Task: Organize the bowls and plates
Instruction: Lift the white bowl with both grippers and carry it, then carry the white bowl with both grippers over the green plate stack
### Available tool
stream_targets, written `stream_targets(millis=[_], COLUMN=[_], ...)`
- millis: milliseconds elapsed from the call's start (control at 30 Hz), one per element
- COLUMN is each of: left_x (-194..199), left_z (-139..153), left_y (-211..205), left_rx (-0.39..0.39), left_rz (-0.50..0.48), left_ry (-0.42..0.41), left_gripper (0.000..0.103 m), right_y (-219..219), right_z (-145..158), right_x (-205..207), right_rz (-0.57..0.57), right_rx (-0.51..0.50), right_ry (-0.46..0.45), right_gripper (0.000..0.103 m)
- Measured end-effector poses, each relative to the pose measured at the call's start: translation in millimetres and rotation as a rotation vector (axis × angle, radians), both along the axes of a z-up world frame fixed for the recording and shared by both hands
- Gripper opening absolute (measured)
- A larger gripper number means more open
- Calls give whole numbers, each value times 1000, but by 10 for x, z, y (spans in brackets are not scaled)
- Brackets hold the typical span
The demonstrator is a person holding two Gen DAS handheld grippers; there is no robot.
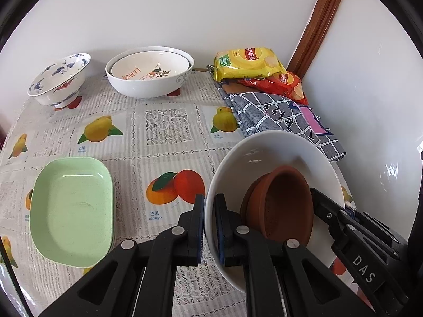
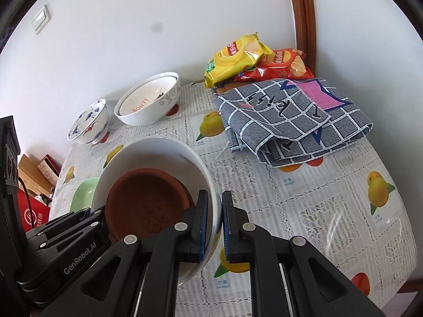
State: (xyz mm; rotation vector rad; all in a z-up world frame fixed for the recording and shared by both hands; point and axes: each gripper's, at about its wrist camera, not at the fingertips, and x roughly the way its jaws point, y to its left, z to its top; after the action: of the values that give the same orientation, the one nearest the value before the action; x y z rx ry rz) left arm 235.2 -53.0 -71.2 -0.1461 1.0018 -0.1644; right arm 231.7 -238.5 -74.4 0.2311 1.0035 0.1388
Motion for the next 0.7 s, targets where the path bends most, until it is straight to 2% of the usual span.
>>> stream_targets(millis=[700], left_x=[-96], left_z=[107], left_y=[317], left_rx=[3], left_rz=[23], left_ry=[-23], left_gripper=[9], right_y=[321], right_z=[128], right_x=[-58], right_rz=[25], right_rx=[-6], right_ry=[-24], right_gripper=[10])
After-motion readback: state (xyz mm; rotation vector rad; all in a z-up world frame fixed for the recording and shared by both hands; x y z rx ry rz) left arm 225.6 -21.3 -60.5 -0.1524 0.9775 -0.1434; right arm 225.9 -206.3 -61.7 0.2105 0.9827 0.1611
